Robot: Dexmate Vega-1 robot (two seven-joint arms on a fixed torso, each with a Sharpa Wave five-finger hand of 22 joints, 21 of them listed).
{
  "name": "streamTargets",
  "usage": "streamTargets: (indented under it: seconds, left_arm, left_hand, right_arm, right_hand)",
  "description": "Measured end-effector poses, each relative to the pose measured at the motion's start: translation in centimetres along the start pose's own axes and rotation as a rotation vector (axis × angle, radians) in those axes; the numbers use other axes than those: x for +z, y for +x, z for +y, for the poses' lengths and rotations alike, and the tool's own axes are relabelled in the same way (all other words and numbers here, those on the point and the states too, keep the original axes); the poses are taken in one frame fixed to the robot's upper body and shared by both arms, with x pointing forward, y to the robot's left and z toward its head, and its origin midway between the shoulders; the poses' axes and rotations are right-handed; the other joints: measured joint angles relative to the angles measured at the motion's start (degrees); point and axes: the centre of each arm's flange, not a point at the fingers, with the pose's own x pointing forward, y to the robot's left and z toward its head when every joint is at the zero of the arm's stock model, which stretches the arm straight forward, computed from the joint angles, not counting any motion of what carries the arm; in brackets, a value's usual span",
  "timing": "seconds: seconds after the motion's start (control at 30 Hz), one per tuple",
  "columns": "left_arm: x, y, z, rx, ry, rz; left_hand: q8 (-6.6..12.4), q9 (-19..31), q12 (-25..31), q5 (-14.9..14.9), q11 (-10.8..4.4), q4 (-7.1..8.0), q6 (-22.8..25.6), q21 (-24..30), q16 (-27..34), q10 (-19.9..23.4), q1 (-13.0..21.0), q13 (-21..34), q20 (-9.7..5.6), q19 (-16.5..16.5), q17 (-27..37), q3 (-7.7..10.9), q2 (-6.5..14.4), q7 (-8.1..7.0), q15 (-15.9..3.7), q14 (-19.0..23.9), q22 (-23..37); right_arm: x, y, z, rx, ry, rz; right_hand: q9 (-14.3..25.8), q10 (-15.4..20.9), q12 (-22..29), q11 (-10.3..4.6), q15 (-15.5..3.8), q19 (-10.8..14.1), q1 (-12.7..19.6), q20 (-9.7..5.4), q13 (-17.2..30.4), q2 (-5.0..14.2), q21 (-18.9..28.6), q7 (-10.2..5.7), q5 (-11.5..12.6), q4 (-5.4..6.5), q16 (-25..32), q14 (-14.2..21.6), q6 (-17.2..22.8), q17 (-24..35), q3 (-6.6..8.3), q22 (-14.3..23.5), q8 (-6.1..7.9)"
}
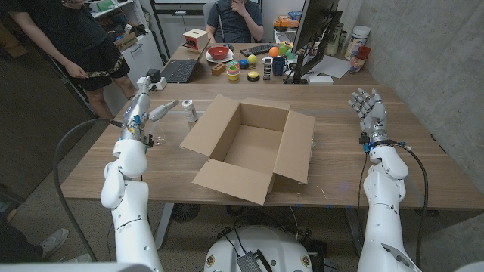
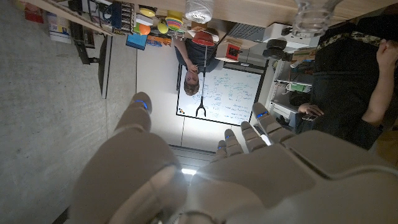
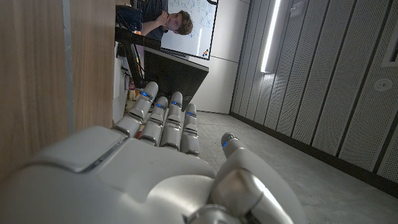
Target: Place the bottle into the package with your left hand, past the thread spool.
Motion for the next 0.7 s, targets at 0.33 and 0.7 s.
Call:
streamTargets:
  seconds: [0.33,0.7]
  left_arm:
    - [-1.0,-0.4,0.1,0.048,0.098,0.071]
    - [-3.6,-0.8,-1.2,0.062,0.093,0.156]
  left_hand:
    - [0.00,0.1,0.0,0.4,0.89,0.17,-0.1,-0.5,0.0,-4.0,0.5,0.3,0.40,-0.7,0.4,-1.10,0.5,0.52,1.38,-2.5,0.3]
    - [0.00,0.3,0.4,0.4,1.55,0.39,-0.1,-0.5,0.3,-4.6,0.5,0.3,1.34,0.2,0.4,-2.13,0.5,0.52,1.56,-2.7,0.3]
  right_arm:
    - [0.0,-0.1,-0.1,-0.006,-0.003,0.000]
    - [0.1,-0.3,-0.3,-0.012,-0.010,-0.001]
  right_hand:
    - [0.0,0.0,0.0,0.00,0.00,0.2,0.0,-0.21,0.0,0.00,-0.3,0.00,0.0,0.00,0.0,0.0,0.0,0.0,0.00,0.0,0.00]
    - [0.0,0.0,0.0,0.00,0.00,0.2,0.0,-0.21,0.0,0.00,-0.3,0.00,0.0,0.25,0.0,0.0,0.0,0.0,-0.25,0.0,0.00]
